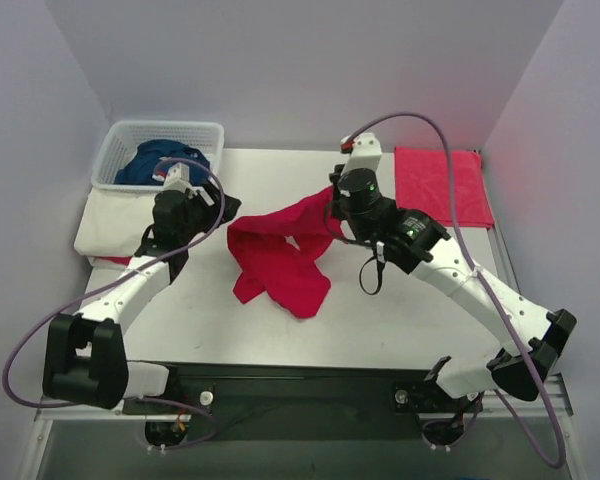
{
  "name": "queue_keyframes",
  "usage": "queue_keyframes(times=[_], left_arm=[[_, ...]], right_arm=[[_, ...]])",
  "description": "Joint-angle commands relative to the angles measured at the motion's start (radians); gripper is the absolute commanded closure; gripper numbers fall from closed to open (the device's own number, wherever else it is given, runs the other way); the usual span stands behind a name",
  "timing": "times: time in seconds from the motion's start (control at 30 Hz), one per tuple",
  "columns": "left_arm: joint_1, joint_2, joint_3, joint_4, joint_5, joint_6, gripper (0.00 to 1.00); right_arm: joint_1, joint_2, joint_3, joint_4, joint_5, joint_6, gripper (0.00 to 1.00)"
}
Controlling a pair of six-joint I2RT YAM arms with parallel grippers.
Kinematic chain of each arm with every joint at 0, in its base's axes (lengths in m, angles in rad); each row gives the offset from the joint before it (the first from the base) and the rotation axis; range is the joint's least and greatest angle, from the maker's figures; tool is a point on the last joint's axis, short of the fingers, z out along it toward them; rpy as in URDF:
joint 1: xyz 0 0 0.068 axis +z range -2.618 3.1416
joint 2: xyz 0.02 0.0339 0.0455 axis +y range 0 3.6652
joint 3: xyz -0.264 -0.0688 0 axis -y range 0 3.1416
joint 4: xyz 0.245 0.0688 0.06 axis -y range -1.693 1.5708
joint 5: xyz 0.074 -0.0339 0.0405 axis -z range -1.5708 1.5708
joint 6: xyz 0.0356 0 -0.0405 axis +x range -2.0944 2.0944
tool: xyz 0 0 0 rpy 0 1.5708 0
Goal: Fold and stack the t-shirts
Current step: Flatten out the tshirt
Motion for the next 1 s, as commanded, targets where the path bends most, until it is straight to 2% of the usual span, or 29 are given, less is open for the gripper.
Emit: queue_keyframes(times=[0.0, 0.13, 0.27, 0.4, 0.43, 0.63, 0.83, 0.97], left_arm=[[-0.057, -0.101, -0.088, 0.005, -0.003, 0.003, 0.19], [-0.155, -0.182, -0.192, 0.004, -0.008, 0.006, 0.18], [-0.267, -0.187, -0.263, -0.047, -0.052, 0.026, 0.20], [-0.353, -0.170, -0.304, -0.098, -0.121, 0.045, 0.28], [-0.370, -0.166, -0.308, -0.123, -0.182, 0.040, 0.31], [-0.385, -0.130, -0.324, -0.180, -0.374, -0.012, 0.41], [-0.387, -0.057, -0.294, -0.191, -0.434, -0.029, 0.43], [-0.385, 0.024, -0.277, -0.154, -0.416, -0.029, 0.43]], right_arm=[[-0.046, 0.005, 0.038, -0.046, 0.087, -0.080, 1.00], [-0.086, -0.010, 0.049, -0.037, 0.115, -0.103, 1.00], [-0.124, -0.019, 0.060, -0.030, 0.140, -0.114, 1.00], [-0.167, -0.036, 0.048, -0.030, 0.158, -0.103, 1.00], [-0.178, -0.039, 0.042, -0.030, 0.152, -0.088, 1.00], [-0.250, -0.071, 0.008, -0.030, 0.065, -0.045, 1.00], [-0.276, -0.088, -0.024, -0.030, 0.038, -0.023, 1.00], [-0.296, -0.101, -0.044, -0.030, 0.006, -0.005, 1.00]])
